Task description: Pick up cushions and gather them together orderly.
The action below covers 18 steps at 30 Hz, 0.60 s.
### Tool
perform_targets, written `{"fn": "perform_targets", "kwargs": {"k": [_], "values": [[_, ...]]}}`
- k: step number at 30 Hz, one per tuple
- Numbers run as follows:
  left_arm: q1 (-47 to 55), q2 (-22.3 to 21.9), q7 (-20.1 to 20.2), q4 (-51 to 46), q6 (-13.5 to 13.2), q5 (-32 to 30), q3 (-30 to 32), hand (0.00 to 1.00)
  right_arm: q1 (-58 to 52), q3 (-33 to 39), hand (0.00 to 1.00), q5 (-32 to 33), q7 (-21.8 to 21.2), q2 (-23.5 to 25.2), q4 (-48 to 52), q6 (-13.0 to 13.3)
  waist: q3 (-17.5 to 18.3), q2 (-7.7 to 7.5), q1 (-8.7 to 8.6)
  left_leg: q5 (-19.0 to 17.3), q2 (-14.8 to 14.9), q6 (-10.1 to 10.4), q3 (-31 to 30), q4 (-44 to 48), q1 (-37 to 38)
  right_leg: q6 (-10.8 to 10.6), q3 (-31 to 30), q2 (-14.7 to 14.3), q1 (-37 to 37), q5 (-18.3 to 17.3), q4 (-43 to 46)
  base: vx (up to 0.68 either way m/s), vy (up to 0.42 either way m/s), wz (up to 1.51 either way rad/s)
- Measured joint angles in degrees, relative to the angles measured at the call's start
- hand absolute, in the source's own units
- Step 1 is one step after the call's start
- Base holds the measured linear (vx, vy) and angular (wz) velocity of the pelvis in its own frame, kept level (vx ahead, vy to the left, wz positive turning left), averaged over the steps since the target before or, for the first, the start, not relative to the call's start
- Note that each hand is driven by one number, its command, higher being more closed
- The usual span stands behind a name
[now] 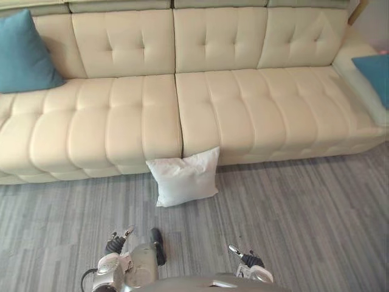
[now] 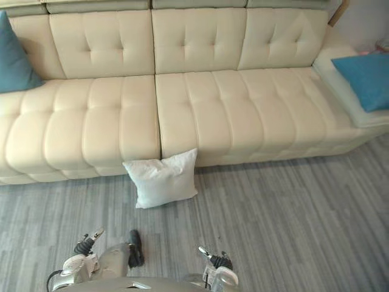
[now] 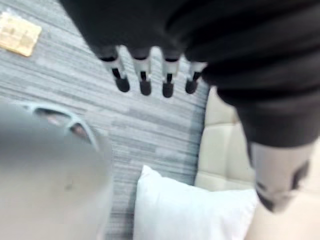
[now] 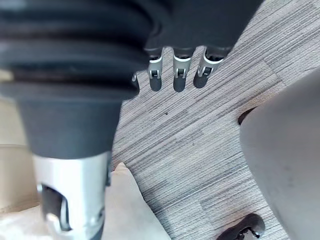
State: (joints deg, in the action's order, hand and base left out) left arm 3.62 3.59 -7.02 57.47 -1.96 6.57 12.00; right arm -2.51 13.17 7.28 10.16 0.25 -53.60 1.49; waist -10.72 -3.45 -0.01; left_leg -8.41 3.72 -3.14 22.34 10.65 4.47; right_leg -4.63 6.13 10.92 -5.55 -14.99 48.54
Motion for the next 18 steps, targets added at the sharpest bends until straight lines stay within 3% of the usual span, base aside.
{"fn": "perform_targets", "kwargs": {"k": [1,2,4,5,6,9,10,13,18], "values": [[0.0,0.0,0.0,0.0,0.0,0.0,-0.1,0.00,0.0,-0.1,0.00,0.0,0.0,-0.1,0.0,0.0,0.0,0.00,-0.13,0.0,0.0,0.0,-0.2,-0.4,0.5,0.2,0.6,-0.2,-0.8,-0.8,-1.2,0.23,-0.102,0.32],[0.0,-0.2,0.0,0.0,0.0,0.0,-0.9,0.00,0.0,-0.2,0.00,0.1,0.0,-0.5,0.0,-0.1,-0.1,0.12,-0.59,0.1,0.1,0.2,-1.2,-1.2,1.0,0.2,2.1,-0.8,-4.0,-2.2,-8.9,0.16,-0.131,0.35],[0.1,-0.3,0.0,0.0,0.1,0.0,-0.9,0.00,0.1,-0.2,0.00,0.1,0.0,-0.8,0.0,-0.1,-0.1,0.16,-0.74,0.3,0.2,1.5,-2.1,-1.5,1.0,0.7,2.3,-1.2,-5.5,-0.8,-16.9,0.14,-0.159,0.34],[0.2,0.0,-0.1,-0.1,0.1,0.0,-0.8,0.00,-0.2,-0.2,0.00,0.1,0.0,-0.7,-0.1,0.0,0.2,-0.81,-0.76,-0.2,-0.8,4.1,-3.4,-1.8,1.3,1.0,1.8,-1.3,-5.3,7.5,-28.1,0.17,-0.205,0.36],[-0.3,-0.3,-0.1,0.6,0.2,0.0,-0.6,0.00,0.4,0.4,0.00,0.2,0.0,-0.8,-0.5,0.0,-0.6,0.17,-1.05,-0.7,-0.1,6.1,-5.0,-2.2,2.7,1.2,2.1,-2.4,-3.7,10.5,-28.2,0.16,-0.202,0.32],[0.4,-3.5,0.0,0.7,0.1,-0.1,0.0,0.00,0.3,1.3,0.00,0.1,0.1,-3.0,-1.3,0.0,0.4,4.68,-0.82,-0.3,3.0,7.4,-6.9,-4.2,3.8,2.1,3.2,-6.0,0.1,11.2,-33.4,0.14,-0.198,0.11],[0.4,-4.0,0.0,0.7,0.1,-0.2,0.5,0.00,0.3,1.6,0.00,0.1,0.1,-3.1,-1.3,0.0,0.6,5.11,-0.80,-0.3,3.5,7.5,-7.0,-4.3,4.2,2.2,3.6,-6.5,0.8,11.2,-34.3,0.05,-0.122,0.15],[0.5,-4.4,0.3,0.6,0.1,-0.9,1.5,0.00,-0.7,1.7,0.00,-0.4,0.2,-2.9,-1.3,-0.1,1.1,4.59,-0.07,-0.2,5.1,7.9,-8.3,-5.1,6.1,2.3,4.6,-8.5,4.8,11.5,-38.4,0.02,-0.083,0.11],[0.5,-3.6,0.3,0.7,0.2,-1.3,0.9,0.00,-1.4,1.6,0.00,-0.6,0.2,-3.1,-1.3,-0.1,1.8,4.12,-0.06,-0.4,4.5,8.2,-8.1,-5.8,6.6,2.2,4.3,-8.5,6.8,14.2,-42.5,0.01,0.055,-0.02]]}}
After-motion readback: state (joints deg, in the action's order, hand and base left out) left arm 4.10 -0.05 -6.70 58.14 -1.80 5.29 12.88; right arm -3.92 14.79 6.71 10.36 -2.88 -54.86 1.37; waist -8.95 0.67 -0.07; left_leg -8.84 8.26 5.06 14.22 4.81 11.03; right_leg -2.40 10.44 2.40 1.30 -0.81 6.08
